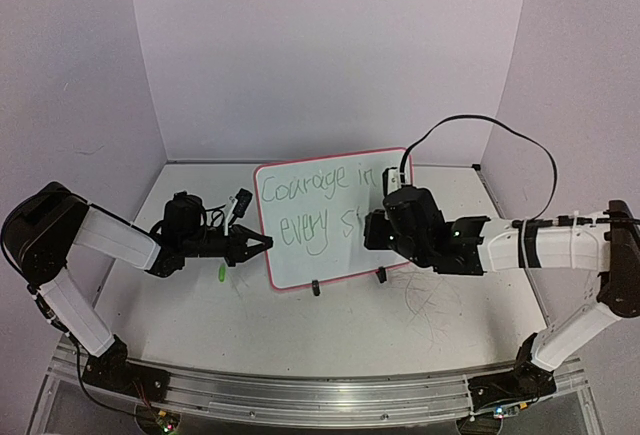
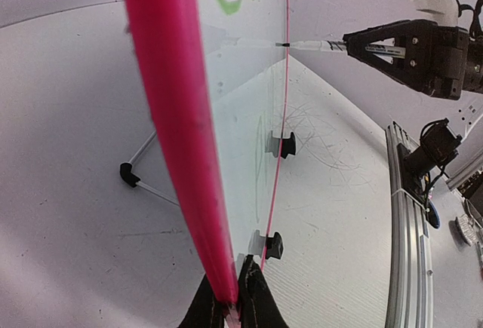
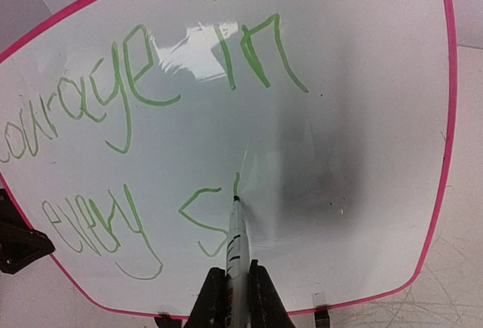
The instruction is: Write a sentence on the whiteboard
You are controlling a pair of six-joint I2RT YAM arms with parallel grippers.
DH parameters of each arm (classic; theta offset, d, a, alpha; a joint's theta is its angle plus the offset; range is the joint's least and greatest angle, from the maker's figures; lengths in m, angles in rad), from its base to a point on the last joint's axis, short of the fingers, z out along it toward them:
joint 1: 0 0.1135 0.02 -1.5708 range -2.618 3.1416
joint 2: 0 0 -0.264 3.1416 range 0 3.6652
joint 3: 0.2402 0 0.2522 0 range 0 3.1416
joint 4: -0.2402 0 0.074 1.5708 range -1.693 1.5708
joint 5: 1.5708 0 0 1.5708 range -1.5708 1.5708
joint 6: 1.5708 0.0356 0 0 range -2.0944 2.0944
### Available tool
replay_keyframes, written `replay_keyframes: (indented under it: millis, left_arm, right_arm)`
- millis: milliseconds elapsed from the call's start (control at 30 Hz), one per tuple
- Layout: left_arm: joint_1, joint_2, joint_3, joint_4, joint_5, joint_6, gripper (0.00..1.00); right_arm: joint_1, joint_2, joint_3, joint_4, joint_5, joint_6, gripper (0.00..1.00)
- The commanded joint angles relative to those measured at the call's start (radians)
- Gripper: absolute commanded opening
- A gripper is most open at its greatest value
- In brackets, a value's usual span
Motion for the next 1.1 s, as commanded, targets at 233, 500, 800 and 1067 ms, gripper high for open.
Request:
replay_keyframes:
  millis: [233, 500, 800, 1067]
  left_arm:
    - [0.008, -0.018, 0.036, -0.013, -0.108, 0.069, 0.0]
    - [0.007, -0.024, 0.031, -0.014, -0.111, 0.069, 0.0]
    - [0.008, -0.027, 0.03, -0.018, -0.113, 0.069, 0.0]
    - [0.008, -0.026, 0.034, -0.022, -0.113, 0.069, 0.0]
  right_arm:
    - [-0.002, -0.006, -0.06, -0.008, -0.022, 0.053, 0.0]
    - [-0.004, -0.057, -0.035, -0.031, 0.034, 0.023, 0.0]
    - [-0.002, -0.086, -0.019, -0.02, -0.034, -0.027, 0.0]
    - [-0.003, -0.028, 0.005, 0.061, -0.084, -0.05, 0.0]
